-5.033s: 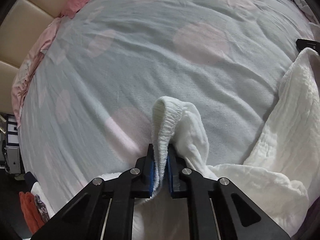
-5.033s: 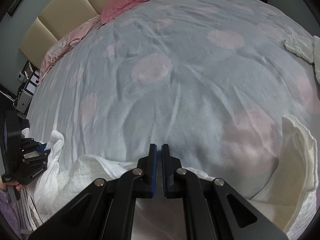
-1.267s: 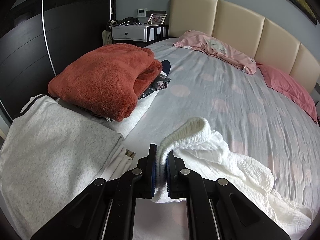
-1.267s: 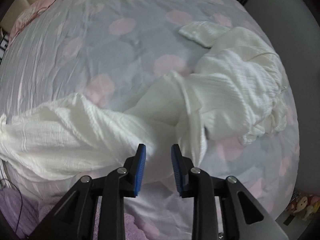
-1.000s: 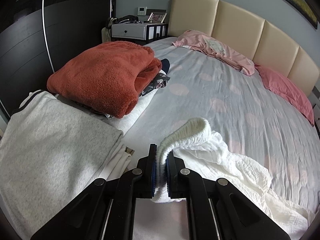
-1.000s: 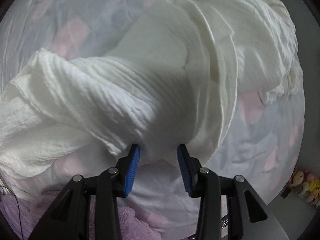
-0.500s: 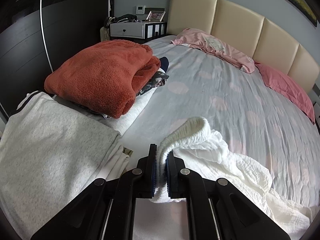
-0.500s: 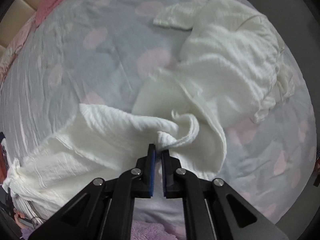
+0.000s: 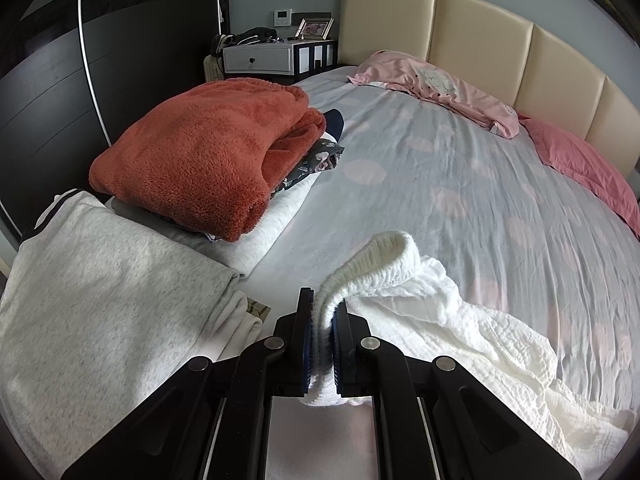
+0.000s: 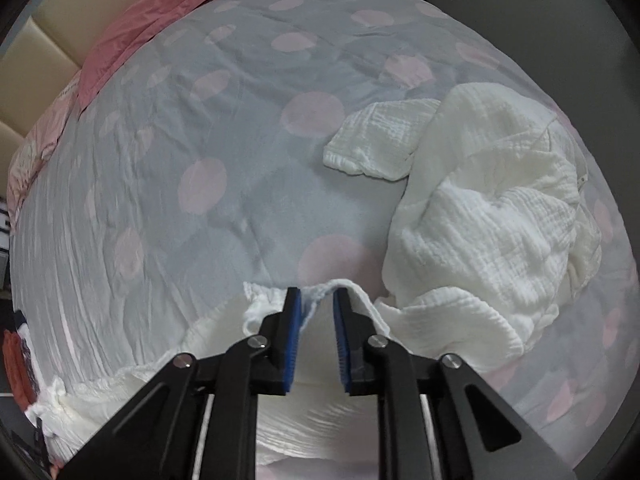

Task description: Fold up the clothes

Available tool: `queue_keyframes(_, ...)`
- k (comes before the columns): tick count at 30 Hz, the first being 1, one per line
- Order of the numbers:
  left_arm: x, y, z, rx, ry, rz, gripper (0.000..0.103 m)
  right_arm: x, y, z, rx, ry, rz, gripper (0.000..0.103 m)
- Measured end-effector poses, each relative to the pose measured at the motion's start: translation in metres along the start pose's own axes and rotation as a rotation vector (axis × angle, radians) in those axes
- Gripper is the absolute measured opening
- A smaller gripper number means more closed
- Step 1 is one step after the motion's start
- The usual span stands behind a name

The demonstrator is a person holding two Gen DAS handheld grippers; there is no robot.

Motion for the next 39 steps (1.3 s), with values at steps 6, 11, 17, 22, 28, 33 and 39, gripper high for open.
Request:
queue_keyframes(6, -0.001, -0.001, 0.002, -0.021, -0.017, 0.005, 0.008, -0.053, -0.005, -0.017, -0.043, -0.122, 0.048, 0.025)
queue_keyframes(11, -0.005, -0.008, 0.008, -0.041, -0.045, 0.009, 0.008, -0.103, 0.012, -0.043, -0.068, -0.118, 0.14, 0.035)
queue_keyframes(17, -0.008, -0.017, 0.012, -0.059, -0.061, 0.004, 0.009, -0.143, 0.047, -0.082, -0.008, 0.069, 0.239, 0.038)
queue_keyframes(22, -0.007, -0.023, 0.009, -0.068, -0.044, -0.015, 0.009, -0.161, 0.058, -0.083, 0.133, 0.166, 0.268, 0.011)
queue_keyframes(28, -0.003, -0.035, 0.009, -0.073, -0.042, -0.065, 0.008, -0.137, -0.008, -0.084, 0.14, 0.172, 0.076, 0.002)
queue_keyframes(33, 0.002, -0.044, 0.019, -0.073, -0.088, -0.112, 0.008, -0.089, -0.094, -0.103, 0.171, 0.266, -0.137, 0.002)
queue_keyframes(39, 0.007, -0.05, 0.042, -0.053, -0.173, -0.155, 0.008, -0.037, -0.117, -0.087, 0.117, 0.279, -0.23, 0.002)
Point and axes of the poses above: each gripper's, at about its wrist camera, not at the fingertips, and y roughly the way its jaws point, z to its left, x to its top, the point moved 5 cm from there along y, roughly the way its jaws point, and after that the axes turned 8 degrees about -x, right-handed, at the moved point
